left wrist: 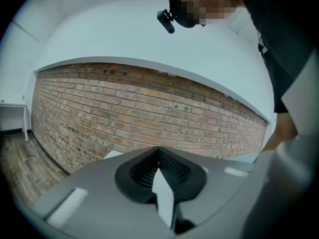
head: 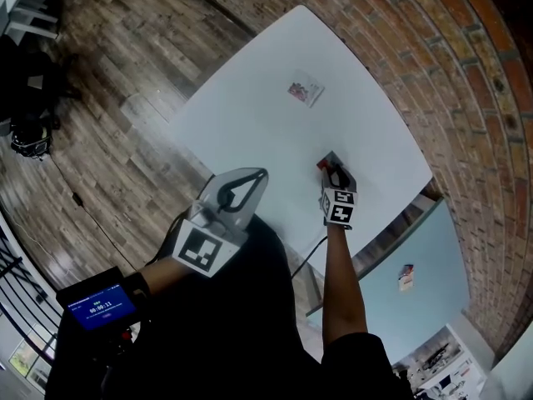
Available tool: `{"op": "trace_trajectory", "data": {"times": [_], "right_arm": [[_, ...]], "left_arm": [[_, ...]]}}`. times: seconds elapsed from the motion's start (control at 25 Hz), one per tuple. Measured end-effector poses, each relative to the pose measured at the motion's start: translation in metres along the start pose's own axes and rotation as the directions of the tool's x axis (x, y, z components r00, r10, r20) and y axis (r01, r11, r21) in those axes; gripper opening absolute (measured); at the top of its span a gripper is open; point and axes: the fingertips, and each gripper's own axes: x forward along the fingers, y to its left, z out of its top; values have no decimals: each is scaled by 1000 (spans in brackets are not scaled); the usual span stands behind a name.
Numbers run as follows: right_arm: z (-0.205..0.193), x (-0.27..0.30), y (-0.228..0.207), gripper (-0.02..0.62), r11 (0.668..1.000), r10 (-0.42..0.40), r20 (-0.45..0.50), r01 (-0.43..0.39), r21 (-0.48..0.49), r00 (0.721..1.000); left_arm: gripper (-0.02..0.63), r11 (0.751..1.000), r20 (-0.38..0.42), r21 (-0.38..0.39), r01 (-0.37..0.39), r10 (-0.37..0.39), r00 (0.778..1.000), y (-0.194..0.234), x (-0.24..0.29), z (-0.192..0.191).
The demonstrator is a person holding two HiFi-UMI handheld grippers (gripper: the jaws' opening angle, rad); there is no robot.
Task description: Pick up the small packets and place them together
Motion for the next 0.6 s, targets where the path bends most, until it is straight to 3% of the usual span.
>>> {"op": "trace_trajectory", "data": {"times": [0.6], "right_arm": [[15, -5, -13, 156, 999, -37, 32, 36, 29, 999]], "left_arm": [[2, 1000, 6, -4, -9, 9, 1000, 2, 3, 3]]}}
